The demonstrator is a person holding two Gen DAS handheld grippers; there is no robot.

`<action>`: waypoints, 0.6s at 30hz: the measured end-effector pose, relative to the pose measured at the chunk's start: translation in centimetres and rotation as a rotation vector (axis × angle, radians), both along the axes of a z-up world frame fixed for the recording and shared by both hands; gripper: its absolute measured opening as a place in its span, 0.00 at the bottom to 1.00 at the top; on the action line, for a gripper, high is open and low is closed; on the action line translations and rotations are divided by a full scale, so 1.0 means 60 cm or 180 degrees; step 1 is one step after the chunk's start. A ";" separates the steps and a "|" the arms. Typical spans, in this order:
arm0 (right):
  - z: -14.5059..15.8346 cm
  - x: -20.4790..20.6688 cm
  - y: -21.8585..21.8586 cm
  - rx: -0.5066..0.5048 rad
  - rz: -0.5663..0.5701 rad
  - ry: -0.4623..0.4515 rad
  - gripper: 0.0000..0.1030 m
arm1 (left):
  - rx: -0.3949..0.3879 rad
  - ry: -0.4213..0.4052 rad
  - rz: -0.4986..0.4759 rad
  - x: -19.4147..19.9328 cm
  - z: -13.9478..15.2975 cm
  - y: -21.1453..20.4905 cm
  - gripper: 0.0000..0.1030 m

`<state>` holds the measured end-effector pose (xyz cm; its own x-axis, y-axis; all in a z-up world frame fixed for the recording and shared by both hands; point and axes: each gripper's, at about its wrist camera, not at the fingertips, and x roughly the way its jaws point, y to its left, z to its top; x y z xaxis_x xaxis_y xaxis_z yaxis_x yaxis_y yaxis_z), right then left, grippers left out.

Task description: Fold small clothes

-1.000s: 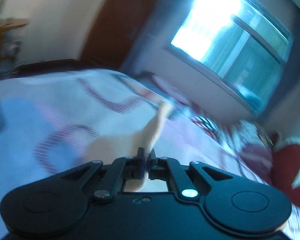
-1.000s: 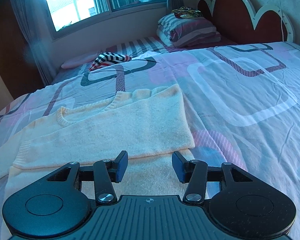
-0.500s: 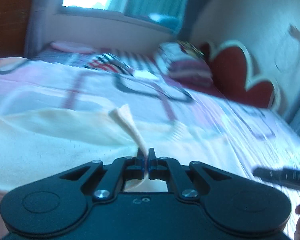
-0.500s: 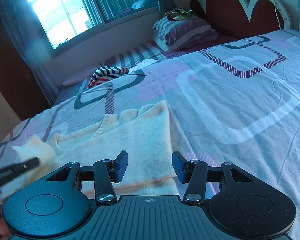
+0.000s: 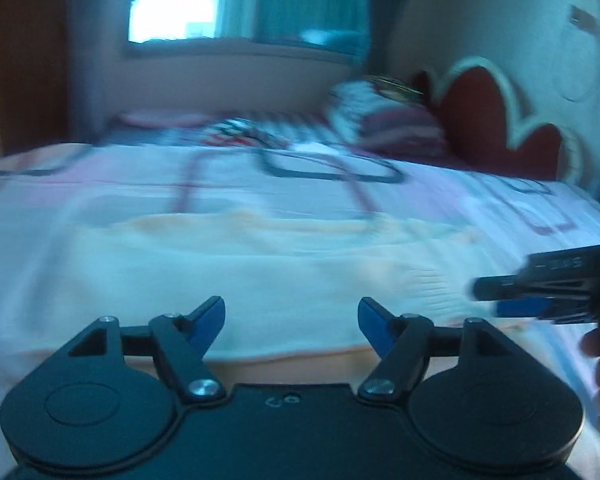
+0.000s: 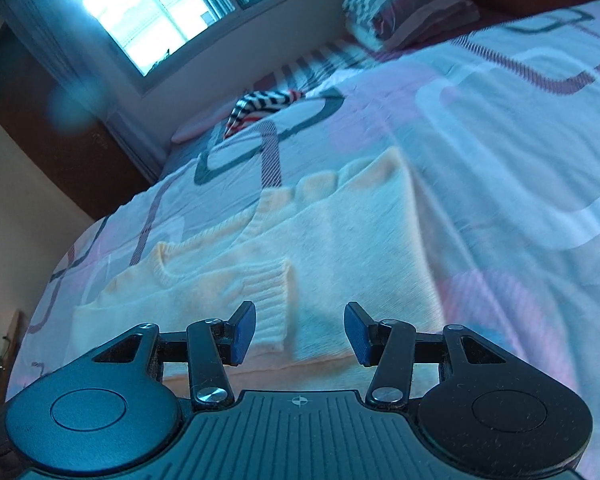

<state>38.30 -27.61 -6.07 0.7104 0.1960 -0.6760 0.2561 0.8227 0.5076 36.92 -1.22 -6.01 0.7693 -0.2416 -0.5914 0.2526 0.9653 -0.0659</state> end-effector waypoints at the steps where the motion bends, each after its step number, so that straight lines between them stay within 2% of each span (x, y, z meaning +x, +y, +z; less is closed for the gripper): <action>1: -0.004 0.004 0.001 0.0034 -0.0012 -0.0005 0.48 | 0.0027 0.0001 0.0152 -0.008 0.000 0.031 0.69; 3: -0.010 0.010 0.001 0.0129 -0.0033 0.0005 0.48 | 0.0059 0.0069 0.0458 -0.012 0.001 0.086 0.68; 5: -0.020 0.020 0.007 0.0137 -0.0025 0.0079 0.48 | 0.0051 0.0219 0.0611 -0.006 -0.004 0.123 0.66; 9: -0.020 0.043 0.031 0.0018 0.0105 0.0068 0.48 | -0.0036 0.0403 0.0642 0.013 -0.017 0.146 0.53; 10: -0.019 0.049 0.038 -0.0031 0.0154 0.0063 0.32 | -0.0049 0.0432 0.0629 0.019 -0.022 0.145 0.51; 11: -0.019 0.056 0.046 -0.0091 0.0233 0.0073 0.10 | -0.0036 0.0428 0.0628 0.023 -0.024 0.142 0.50; 14: -0.012 0.065 0.068 -0.0310 0.0401 0.0048 0.07 | 0.0044 0.0405 0.0601 0.032 -0.032 0.137 0.50; 16: 0.012 0.055 0.075 -0.0489 0.0409 -0.0140 0.06 | 0.0053 0.0403 0.0585 0.034 -0.033 0.139 0.50; 18: 0.041 0.034 0.061 -0.0564 0.0223 -0.0371 0.06 | 0.0064 0.0399 0.0567 0.033 -0.035 0.142 0.49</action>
